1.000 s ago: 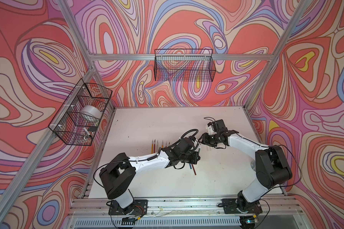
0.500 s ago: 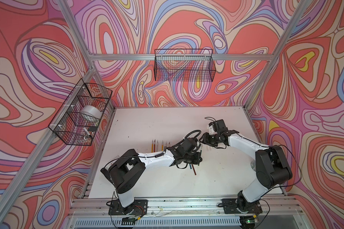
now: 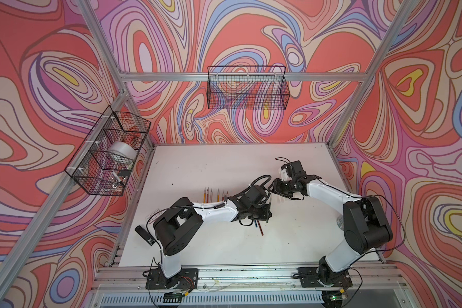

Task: Remove protective caps from carving knives
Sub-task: Place the protective sleeve at the center of the board.

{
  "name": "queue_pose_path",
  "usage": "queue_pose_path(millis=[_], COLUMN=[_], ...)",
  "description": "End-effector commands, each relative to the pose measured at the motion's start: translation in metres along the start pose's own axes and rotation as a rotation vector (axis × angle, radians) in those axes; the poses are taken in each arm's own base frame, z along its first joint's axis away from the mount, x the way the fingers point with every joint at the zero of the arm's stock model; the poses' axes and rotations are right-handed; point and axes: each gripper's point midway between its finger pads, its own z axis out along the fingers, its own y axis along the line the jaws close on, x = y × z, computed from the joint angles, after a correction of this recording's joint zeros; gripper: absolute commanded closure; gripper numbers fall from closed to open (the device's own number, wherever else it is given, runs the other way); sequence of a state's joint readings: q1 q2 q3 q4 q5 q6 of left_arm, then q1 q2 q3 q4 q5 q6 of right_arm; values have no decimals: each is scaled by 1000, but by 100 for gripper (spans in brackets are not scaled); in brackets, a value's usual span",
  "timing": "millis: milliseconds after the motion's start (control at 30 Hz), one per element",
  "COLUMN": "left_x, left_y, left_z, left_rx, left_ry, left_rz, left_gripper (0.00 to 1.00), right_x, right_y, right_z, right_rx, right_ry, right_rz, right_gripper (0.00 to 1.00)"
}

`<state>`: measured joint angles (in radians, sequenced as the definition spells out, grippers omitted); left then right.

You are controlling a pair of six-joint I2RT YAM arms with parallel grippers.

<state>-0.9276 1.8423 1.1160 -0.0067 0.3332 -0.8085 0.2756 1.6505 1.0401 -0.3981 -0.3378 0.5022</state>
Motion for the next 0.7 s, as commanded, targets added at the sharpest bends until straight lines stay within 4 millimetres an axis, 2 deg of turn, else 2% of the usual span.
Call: queue_pose_path(millis=[0,400,667], left_x=[-8,-15,-7], left_y=[2,8,15], left_z=[2,8,-4], left_rx=[-1,-3,-27], left_ry=[-4,6,5], left_rz=[-26,-48,-35], left_gripper=[100,100,100], right_x=[0,6,3], right_y=[4,1,-1], right_z=[-10,-10,-15], right_rx=[-13,-4,19], right_ry=[-12,6,-8], right_rz=[-12,-19,-41], right_gripper=[58,59,62])
